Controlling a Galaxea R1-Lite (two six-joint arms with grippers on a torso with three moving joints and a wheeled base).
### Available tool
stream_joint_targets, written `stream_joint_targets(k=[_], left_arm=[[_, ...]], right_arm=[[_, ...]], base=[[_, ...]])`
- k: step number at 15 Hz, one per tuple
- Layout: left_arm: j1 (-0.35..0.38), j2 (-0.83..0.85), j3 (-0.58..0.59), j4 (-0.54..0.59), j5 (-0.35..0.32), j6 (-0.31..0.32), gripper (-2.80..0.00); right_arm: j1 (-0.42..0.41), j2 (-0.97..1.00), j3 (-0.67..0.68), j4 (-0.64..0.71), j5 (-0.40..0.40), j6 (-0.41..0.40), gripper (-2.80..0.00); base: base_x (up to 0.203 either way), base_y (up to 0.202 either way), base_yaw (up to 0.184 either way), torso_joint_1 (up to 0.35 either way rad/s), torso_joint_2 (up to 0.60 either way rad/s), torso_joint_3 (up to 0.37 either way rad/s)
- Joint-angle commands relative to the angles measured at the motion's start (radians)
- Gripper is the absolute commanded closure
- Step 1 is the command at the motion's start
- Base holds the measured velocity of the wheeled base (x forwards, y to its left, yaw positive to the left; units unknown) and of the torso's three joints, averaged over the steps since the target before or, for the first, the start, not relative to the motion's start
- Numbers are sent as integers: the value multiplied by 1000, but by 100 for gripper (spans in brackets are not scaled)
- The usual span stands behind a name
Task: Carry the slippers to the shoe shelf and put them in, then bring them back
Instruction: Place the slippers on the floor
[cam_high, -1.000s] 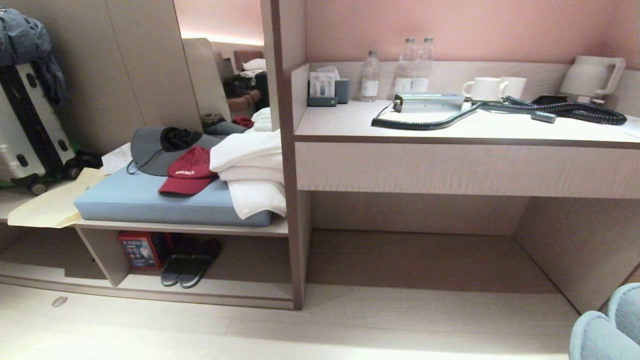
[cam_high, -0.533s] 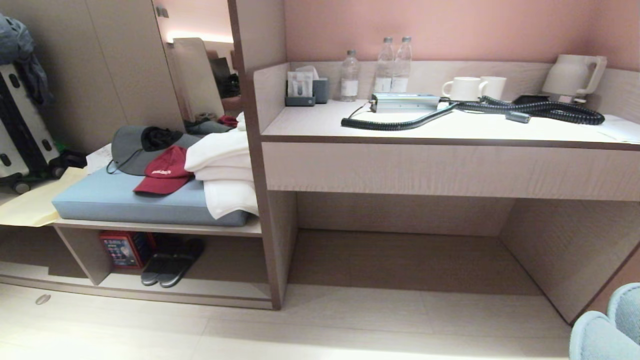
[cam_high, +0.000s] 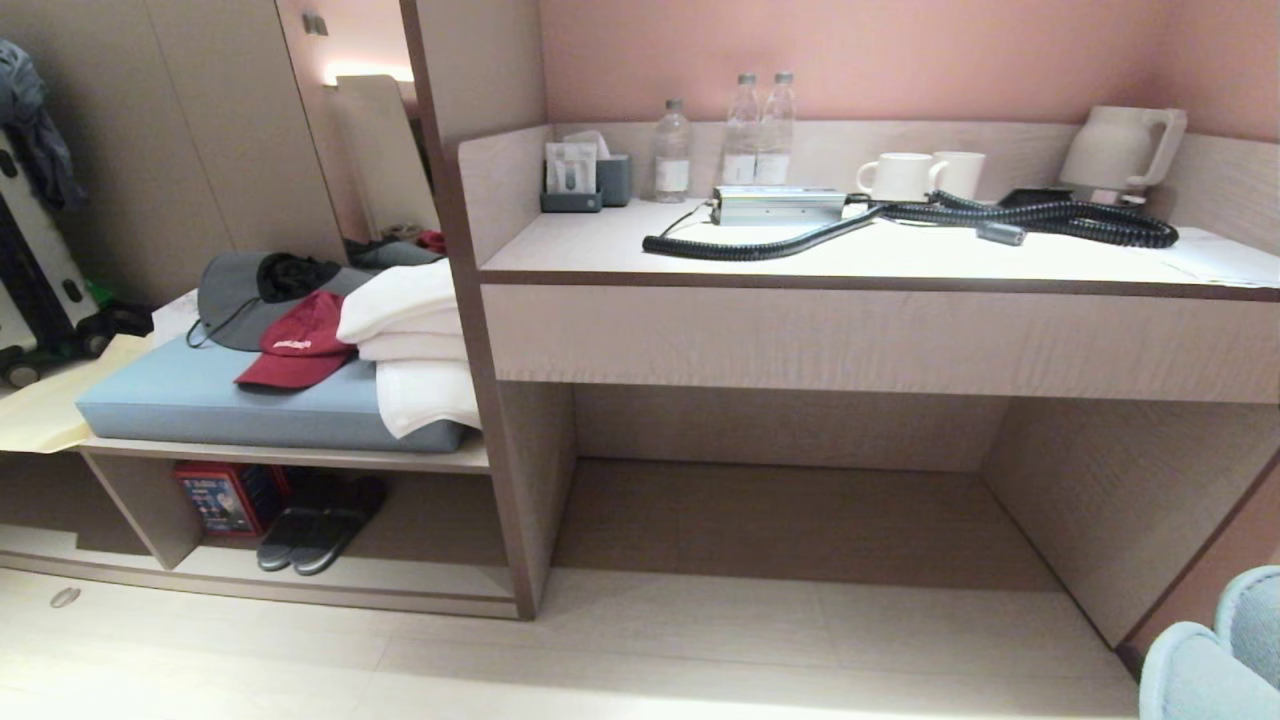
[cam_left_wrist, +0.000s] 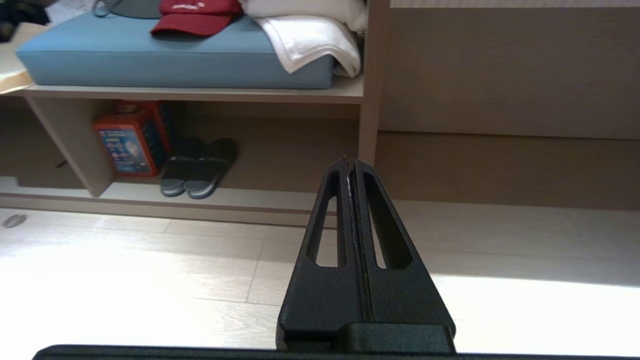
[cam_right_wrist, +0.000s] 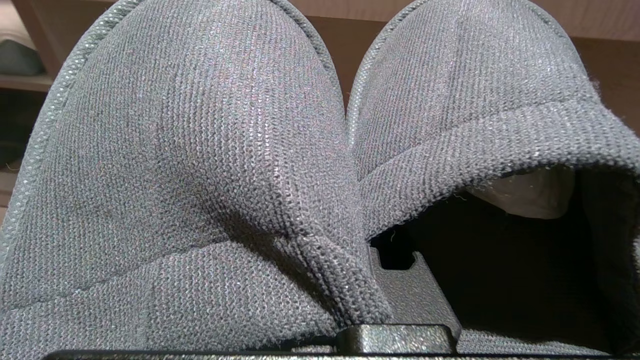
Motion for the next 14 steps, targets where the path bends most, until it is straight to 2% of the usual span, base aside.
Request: stream_joint_targets(k=[1,5,14], left_arm=[[1,0,0,0,1,0,0],[1,0,0,0,1,0,0],[0,0,0,0,1,-2,0]], right_arm=[[0,1,2,-1,0,0,0],[-1,1,2,-1,0,0,0],[0,1,2,-1,0,0,0]], base=[[0,0,0,0,0,0],[0,0,0,1,2,-32],[0,0,0,2,2,-190]])
